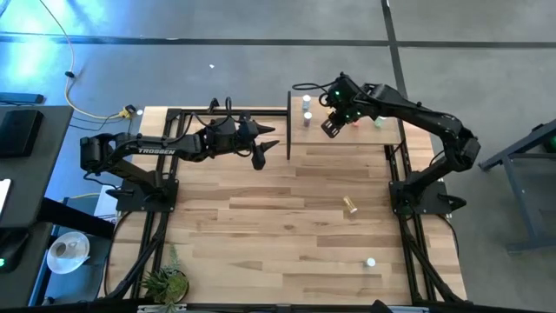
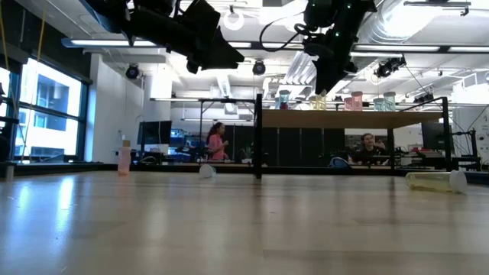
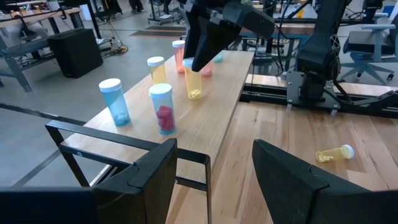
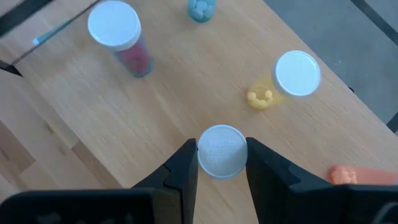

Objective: Pick and place medicine bottles onto shelf by color
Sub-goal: Adjust the yellow medicine bottle on the shelf

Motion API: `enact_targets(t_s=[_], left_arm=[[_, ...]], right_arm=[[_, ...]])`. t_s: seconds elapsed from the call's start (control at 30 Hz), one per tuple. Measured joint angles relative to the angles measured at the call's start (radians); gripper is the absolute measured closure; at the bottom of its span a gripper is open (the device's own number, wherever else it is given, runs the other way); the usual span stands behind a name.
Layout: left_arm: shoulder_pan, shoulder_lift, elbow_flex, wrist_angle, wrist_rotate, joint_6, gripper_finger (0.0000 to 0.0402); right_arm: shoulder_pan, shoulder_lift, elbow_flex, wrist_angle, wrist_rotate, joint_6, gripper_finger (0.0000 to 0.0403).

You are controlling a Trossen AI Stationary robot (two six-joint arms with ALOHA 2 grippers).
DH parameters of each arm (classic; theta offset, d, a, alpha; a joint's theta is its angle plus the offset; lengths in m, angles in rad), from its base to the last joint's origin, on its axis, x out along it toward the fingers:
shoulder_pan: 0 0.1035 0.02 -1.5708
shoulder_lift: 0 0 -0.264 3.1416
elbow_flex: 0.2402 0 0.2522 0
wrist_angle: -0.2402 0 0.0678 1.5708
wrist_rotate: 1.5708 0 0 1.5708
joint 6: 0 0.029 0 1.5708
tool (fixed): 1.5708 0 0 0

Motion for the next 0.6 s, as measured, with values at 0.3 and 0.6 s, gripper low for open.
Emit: enact_targets(t_s=[0.3,0.6], left_arm=[[0.0,0.0,0.0,0.0,0.0,0.0,0.0204],[0.0,0.0,0.0,-0.001,0.0,0.0,0.0204]], right_arm=[[0.011,0.007,0.0,0.002,0.022,-0.01,0.0304],[0.011,0.007,0.0,-0.003,0.022,-0.02,0.0283]])
